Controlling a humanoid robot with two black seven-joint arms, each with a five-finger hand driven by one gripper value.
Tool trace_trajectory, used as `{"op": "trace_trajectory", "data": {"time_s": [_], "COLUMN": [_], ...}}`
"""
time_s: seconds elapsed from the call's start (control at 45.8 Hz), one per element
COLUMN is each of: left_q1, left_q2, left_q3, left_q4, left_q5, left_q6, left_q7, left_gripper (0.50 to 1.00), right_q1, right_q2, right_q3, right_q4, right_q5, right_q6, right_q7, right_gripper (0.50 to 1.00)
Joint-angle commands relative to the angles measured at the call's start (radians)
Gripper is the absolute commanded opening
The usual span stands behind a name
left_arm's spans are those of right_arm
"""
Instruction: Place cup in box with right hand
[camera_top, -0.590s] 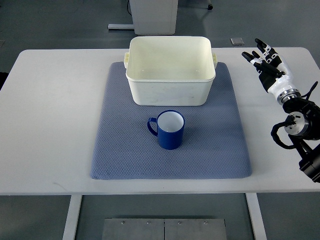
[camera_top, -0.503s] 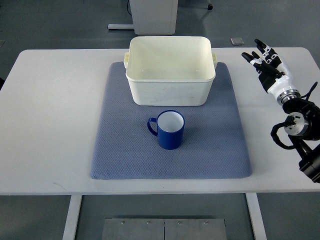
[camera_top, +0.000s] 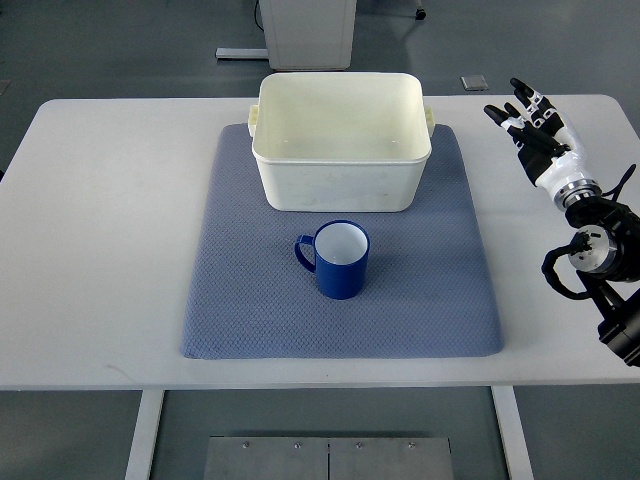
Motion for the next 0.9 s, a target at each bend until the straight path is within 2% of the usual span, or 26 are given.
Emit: {"op": "trace_trajectory", "data": {"time_s": [0.0, 0.874], "left_q1": [0.000, 0.000], "left_q2": [0.000, 0.000], "left_q3": [0.000, 0.000], "left_q4": [0.000, 0.000], "left_q5": [-0.001, -0.001], "left_q6": [0.000, -0.001], "left_q7": [0.000, 0.000], "left_gripper": [1.000, 1.000], "right_q1": [-0.001, -0.004], "right_q2": [0.000, 0.000], "right_q3": [0.000, -0.002], "right_q4": [0.000, 0.000], "right_q5": [0.000, 0.000], "right_q6": [0.000, -0.001], "right_q7": [0.000, 0.000], "right_gripper": [1.000, 1.000]}}
